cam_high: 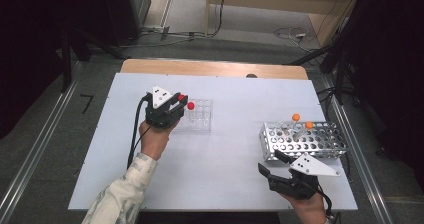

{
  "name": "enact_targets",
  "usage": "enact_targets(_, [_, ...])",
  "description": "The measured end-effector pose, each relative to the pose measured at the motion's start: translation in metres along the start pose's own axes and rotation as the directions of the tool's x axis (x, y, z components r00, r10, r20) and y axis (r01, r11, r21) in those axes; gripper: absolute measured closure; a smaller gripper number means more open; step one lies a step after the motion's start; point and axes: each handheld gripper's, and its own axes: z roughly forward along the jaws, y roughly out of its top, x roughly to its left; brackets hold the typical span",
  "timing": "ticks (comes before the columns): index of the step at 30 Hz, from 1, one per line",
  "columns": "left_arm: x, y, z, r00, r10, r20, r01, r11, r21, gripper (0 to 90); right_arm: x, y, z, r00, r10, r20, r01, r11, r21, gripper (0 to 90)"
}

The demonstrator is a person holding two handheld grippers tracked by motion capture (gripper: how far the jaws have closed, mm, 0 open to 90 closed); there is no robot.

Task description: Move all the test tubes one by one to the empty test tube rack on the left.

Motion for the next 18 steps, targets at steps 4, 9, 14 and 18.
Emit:
enact_targets(4, [-0.0002,-0.0051,0.0024,1.0000,-0.005,0.000,0.005,0.9999,0.010,69.7,0.0004,-0.0001,0.0003,1.0000,0.002,0.001,-0.002,1.000,0.003,28.2])
enact_targets(9, [0.0003,-0.0093,0.0039,0.9999,-0.013,0.007,0.013,0.9997,0.019,66.8,0.0004,-0.0003,0.0004,1.0000,0.001,0.003,-0.001,1.000,0.004,28.3])
enact_targets(14, [0.0001,-0.0090,0.0032,0.9998,-0.016,0.011,0.015,0.9998,0.013,64.9,0.0009,-0.0003,0.0004,1.0000,0.000,0.002,0.000,1.000,0.005,28.3])
enact_targets(18, [0.0001,-0.0091,0.0010,0.9996,-0.021,0.016,0.021,0.9997,0.011,63.1,0.0002,-0.0004,0.0004,1.0000,-0.001,0.006,0.001,1.000,0.005,28.4])
